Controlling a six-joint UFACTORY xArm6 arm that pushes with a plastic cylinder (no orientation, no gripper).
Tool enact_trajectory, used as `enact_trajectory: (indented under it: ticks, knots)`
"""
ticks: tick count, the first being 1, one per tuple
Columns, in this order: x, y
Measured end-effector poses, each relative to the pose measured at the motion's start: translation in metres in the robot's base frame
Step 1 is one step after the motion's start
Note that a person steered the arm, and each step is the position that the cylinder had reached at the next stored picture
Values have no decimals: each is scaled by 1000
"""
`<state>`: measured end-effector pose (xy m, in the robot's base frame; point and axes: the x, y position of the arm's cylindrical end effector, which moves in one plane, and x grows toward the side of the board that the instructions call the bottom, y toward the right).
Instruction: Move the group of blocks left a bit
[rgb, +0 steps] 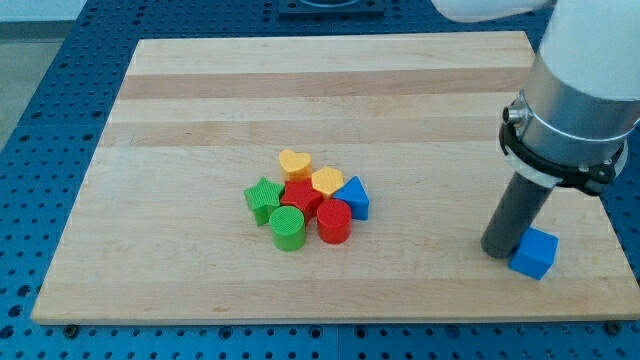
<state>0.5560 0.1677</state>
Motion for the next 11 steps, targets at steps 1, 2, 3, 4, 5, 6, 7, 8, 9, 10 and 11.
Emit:
enact_trajectory:
  ticks: [1, 2, 3, 4, 5, 6, 7, 8, 9, 10, 11]
  knots:
    - [3, 15]
    - [3, 16]
    - [-3, 13]
    - [-30, -29]
    - [-29, -53]
    - [-30, -74]
    - [-34, -102]
    - [-34, -119]
    - [-34, -142]
    - [-35, -160]
    - [-35, -186]
